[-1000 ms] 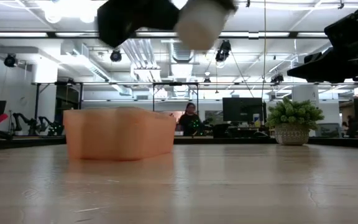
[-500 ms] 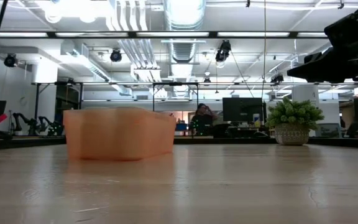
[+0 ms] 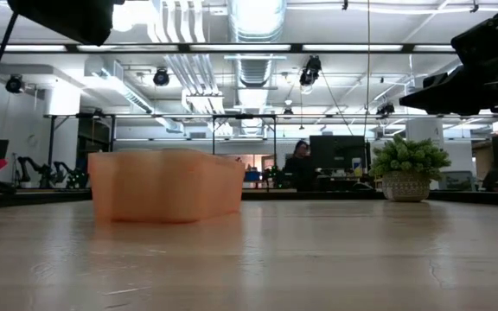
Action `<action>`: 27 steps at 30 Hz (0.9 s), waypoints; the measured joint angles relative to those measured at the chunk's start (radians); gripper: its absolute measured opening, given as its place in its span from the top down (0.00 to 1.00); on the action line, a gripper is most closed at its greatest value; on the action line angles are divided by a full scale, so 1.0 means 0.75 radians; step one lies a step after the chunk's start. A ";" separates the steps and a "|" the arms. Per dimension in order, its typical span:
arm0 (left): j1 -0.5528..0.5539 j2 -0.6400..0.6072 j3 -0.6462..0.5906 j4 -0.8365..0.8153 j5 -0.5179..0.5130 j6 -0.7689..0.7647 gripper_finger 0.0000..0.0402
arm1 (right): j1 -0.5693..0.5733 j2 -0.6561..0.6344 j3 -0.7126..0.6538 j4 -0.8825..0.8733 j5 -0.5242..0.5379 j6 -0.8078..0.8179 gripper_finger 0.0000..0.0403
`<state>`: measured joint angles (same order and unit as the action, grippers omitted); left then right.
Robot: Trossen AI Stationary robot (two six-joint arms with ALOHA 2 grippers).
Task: Pick and place pill bottles into a basket
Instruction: Put the white medicine bottle into the orange bin
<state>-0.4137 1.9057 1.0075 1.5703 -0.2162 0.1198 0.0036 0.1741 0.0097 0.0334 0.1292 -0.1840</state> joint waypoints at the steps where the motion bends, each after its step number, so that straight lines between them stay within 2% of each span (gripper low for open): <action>1: 0.001 0.000 0.001 -0.002 -0.002 0.023 0.63 | 0.000 0.000 0.000 0.001 0.001 0.000 0.98; 5: 0.013 -0.014 0.001 0.002 0.005 0.075 0.63 | 0.000 -0.002 0.000 0.002 0.001 -0.074 0.98; 13: 0.076 -0.016 0.061 0.001 0.325 0.169 0.63 | 0.000 -0.002 0.000 0.024 -0.003 -0.313 0.98; 15: 0.091 -0.016 0.096 0.000 0.338 0.190 0.63 | 0.000 -0.001 0.000 0.057 -0.028 -0.284 0.98; 19: 0.138 -0.008 0.159 0.002 0.342 0.201 0.63 | 0.000 -0.001 0.000 0.148 -0.100 -0.082 0.98; 23: 0.207 0.021 0.232 -0.001 0.342 0.103 0.63 | 0.000 -0.001 0.000 0.258 -0.105 0.095 0.98; 27: 0.255 0.068 0.319 0.000 0.334 0.033 0.63 | 0.000 -0.002 0.000 0.330 -0.105 0.032 0.98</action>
<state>-0.2222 1.9563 1.2468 1.5703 0.0345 0.1444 0.0036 0.1727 0.0097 0.2809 0.0505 -0.1596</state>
